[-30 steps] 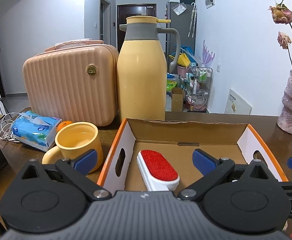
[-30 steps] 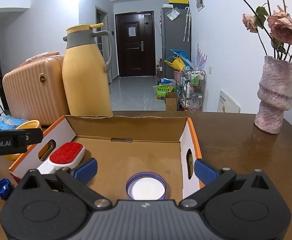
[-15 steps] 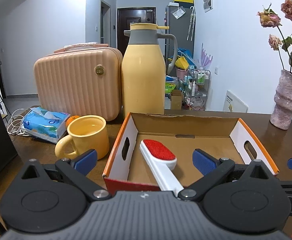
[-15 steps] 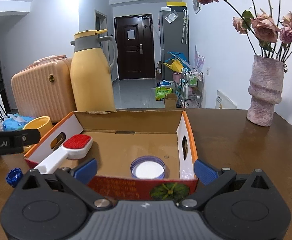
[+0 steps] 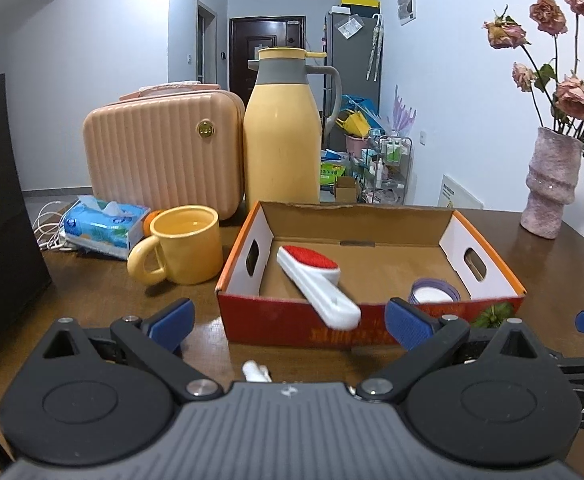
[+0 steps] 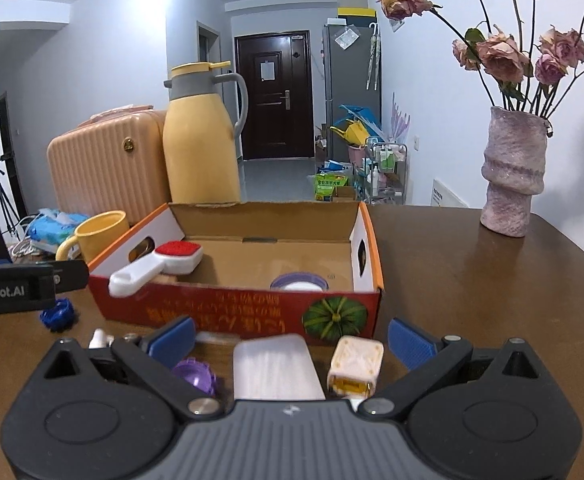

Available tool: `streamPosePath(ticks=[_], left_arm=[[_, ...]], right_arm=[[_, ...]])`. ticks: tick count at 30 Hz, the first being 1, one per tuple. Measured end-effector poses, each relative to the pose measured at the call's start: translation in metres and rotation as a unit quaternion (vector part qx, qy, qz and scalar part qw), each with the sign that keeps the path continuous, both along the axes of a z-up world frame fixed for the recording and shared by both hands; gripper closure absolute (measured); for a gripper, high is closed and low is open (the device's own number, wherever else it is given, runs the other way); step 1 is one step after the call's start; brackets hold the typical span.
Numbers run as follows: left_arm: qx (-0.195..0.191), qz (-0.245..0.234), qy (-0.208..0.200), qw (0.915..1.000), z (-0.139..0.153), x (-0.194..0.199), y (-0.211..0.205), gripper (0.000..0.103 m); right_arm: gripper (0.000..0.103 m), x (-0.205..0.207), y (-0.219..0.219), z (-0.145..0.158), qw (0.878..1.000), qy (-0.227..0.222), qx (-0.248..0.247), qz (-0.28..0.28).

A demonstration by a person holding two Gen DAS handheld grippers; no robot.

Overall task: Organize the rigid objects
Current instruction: 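Withdraw both tools from the box back toward the table items, then grasp the white barcode-labelled round lid with the left tool while the right tool approaches the white ring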

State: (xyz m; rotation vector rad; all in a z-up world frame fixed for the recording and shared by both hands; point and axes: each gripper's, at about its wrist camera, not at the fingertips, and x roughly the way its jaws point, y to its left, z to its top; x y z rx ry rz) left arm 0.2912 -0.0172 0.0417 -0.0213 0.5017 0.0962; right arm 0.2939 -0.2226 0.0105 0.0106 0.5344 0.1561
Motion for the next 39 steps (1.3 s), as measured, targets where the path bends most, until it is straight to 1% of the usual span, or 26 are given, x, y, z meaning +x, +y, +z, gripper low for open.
streamPosePath(ticks=[16, 22, 31, 39], left_arm=[[-0.002, -0.002, 0.03, 0.9995, -0.026, -0.057, 0.002, 0.0], [-0.004, -0.004, 0.041, 0.9992, -0.035, -0.072, -0.001, 0.0], [-0.01, -0.014, 0.066, 0.9976, -0.056, -0.092, -0.011, 0.0], [-0.013, -0.022, 0.093, 0.9953, -0.074, -0.1, -0.022, 0.0]], right_arm=[[0.0, -0.06, -0.004, -0.018, 1.0, 0.013, -0.019, 0.007], [0.0, -0.078, -0.009, -0.025, 1.0, 0.02, -0.021, 0.01], [0.0, -0.098, -0.02, -0.034, 0.999, 0.028, -0.021, 0.009], [0.0, -0.108, -0.032, -0.044, 0.999, 0.04, -0.018, 0.005]])
